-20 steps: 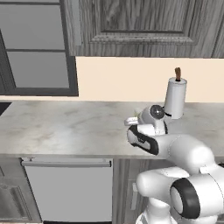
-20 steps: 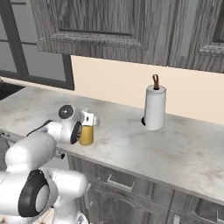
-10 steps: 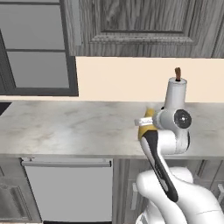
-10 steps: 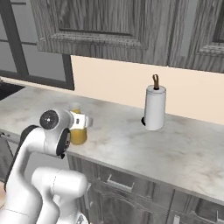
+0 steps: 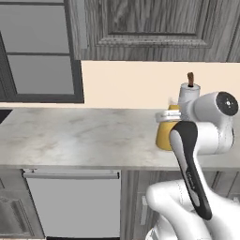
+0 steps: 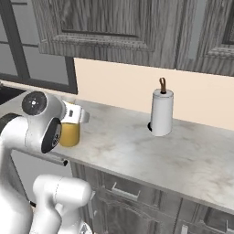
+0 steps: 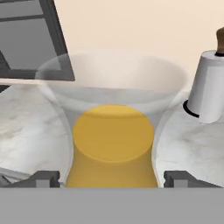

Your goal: Move the walnut and cherry from the second highest shelf to the top shelf to make space. Then, place the pitcher from the counter on the cleared second highest shelf.

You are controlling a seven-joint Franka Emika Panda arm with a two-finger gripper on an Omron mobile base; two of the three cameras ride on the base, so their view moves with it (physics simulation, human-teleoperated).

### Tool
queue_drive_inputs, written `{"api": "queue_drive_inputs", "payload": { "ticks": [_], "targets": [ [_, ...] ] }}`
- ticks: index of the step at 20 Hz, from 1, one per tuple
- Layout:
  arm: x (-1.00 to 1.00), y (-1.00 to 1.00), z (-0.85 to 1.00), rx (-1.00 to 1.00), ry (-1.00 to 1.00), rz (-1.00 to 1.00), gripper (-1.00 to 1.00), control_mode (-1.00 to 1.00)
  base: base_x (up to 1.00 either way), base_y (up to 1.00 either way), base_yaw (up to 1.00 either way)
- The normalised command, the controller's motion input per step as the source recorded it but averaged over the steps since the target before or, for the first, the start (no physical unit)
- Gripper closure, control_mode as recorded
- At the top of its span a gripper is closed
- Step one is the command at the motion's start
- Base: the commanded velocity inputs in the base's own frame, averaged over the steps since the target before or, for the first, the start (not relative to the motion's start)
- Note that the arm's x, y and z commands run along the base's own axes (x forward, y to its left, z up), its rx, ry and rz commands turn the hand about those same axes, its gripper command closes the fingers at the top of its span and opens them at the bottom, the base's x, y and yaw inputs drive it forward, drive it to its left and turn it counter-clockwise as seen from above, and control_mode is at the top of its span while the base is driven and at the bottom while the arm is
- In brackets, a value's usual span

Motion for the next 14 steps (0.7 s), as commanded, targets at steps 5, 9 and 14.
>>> {"api": "queue_drive_inputs", "payload": {
  "ticks": [5, 9, 14],
  "targets": [
    [-0.84, 0.05, 0.05, -0.07, 0.05, -0.04, 1.0, -1.0, 0.0, 0.0, 0.0],
    [-0.47, 0.0, 0.0, -0.07, 0.08, -0.1, 1.0, -1.0, 0.0, 0.0, 0.0],
    [0.02, 0.0, 0.0, 0.0, 0.03, -0.01, 1.0, 1.0, -0.04, 0.0, -0.02]
  ]
}}
